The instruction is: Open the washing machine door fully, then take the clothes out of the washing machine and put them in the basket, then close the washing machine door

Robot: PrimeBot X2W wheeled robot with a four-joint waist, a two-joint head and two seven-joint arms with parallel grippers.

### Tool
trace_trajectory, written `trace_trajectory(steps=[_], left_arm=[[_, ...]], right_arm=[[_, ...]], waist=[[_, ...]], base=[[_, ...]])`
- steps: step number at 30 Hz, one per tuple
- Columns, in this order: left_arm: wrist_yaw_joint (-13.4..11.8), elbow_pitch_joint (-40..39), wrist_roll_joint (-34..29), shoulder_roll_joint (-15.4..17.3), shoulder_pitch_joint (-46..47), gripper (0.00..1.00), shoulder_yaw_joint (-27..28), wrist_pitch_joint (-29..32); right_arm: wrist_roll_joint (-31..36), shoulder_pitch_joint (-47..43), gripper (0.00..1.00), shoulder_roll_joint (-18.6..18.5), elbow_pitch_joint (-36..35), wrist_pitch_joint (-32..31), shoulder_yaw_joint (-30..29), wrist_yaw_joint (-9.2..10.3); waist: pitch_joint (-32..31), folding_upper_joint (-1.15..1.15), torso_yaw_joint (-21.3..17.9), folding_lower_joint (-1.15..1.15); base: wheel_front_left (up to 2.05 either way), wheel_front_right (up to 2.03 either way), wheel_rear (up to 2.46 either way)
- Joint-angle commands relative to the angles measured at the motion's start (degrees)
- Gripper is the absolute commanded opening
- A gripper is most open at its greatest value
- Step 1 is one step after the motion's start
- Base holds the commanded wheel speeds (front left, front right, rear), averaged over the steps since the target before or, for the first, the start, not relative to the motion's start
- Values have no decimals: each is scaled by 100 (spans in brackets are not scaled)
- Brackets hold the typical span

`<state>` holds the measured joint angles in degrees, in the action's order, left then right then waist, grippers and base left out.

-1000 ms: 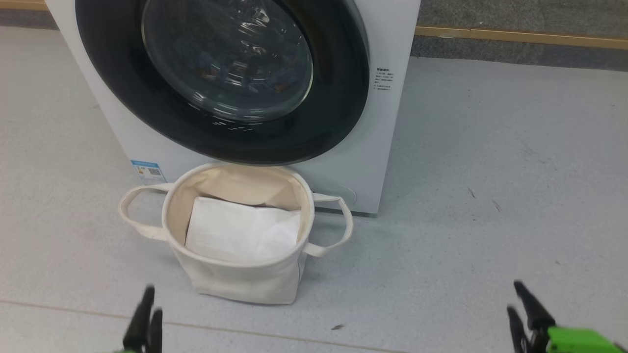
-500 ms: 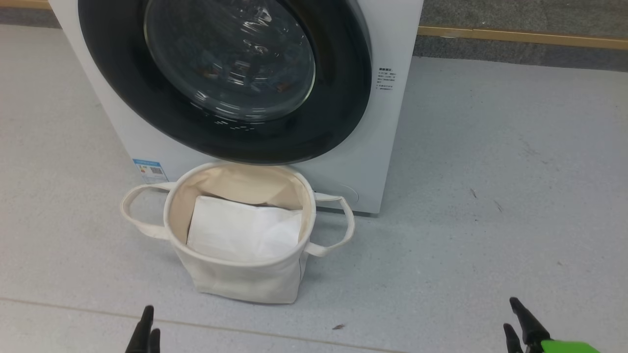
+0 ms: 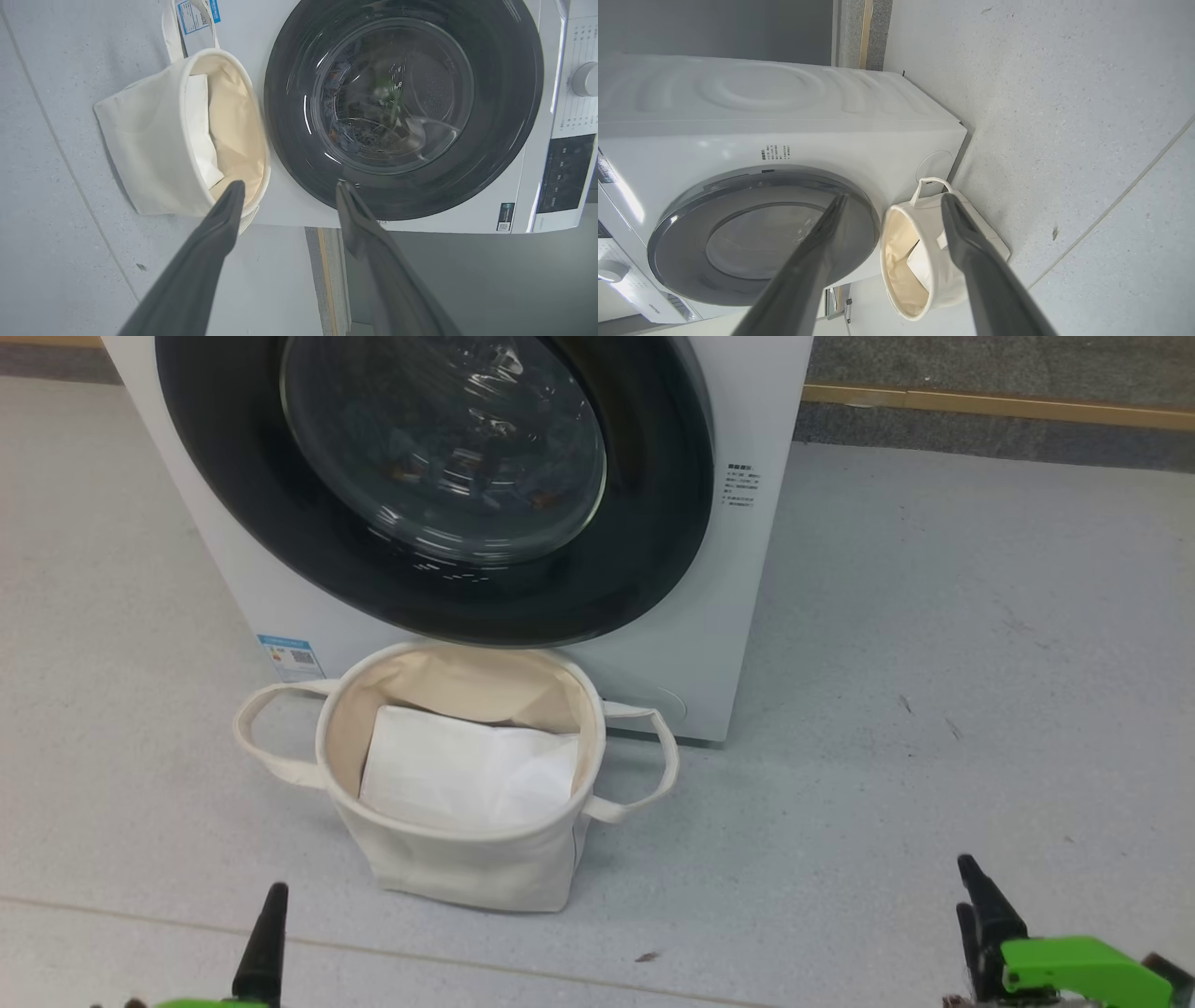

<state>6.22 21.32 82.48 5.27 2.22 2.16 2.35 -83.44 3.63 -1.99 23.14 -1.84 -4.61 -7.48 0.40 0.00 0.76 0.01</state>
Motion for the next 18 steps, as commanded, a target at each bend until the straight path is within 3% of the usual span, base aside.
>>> trace_trajectory(steps=[1, 18], left_arm=[[-37, -236, -192, 181, 321, 100, -7, -67], [-471, -346, -1747, 646, 708, 100, -665, -196]], right_arm=[[198, 343, 100, -29, -217, 62, 59, 0], [2363, 680, 100, -39, -392, 347, 576, 0]], waist=[[0, 0, 5, -1], [-50, 0, 57, -1]], base=[[0, 0, 0], [0, 0, 0]])
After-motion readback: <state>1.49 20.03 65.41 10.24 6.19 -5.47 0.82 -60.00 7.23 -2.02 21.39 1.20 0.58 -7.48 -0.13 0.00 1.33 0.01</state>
